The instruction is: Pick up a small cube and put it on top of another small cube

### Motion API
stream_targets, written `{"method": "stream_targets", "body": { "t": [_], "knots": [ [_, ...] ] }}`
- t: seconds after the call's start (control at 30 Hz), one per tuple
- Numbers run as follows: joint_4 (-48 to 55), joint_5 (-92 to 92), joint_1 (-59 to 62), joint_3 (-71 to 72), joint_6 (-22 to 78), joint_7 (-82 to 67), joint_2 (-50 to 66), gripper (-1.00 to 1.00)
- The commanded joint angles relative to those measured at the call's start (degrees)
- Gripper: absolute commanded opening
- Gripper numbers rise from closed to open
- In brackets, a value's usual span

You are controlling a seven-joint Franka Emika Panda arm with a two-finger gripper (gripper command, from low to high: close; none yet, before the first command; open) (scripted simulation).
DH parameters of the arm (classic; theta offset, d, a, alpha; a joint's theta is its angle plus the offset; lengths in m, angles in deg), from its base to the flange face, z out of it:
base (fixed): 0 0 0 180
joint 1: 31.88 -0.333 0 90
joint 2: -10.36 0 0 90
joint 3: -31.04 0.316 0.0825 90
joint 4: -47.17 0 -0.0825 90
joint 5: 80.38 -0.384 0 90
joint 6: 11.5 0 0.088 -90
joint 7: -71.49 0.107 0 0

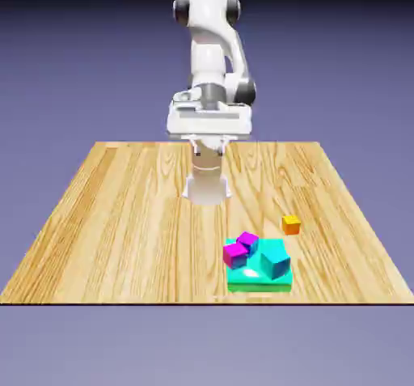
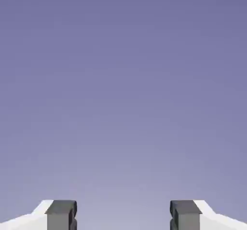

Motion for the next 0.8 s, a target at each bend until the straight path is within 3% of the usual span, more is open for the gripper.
{"method": "stream_targets", "body": {
  "t": [0.0, 0.57, 0.77],
  "knots": [
    [-0.2, -0.1, -1.2, 1.4, 0.4, -2.5, 1.7, 0.00],
    [-3.7, -2.0, -21.1, 25.8, 6.9, -44.8, 31.3, 0.00],
    [-2.6, -4.8, -29.5, 18.4, 2.8, -47.2, 36.7, 0.00]
  ]
}}
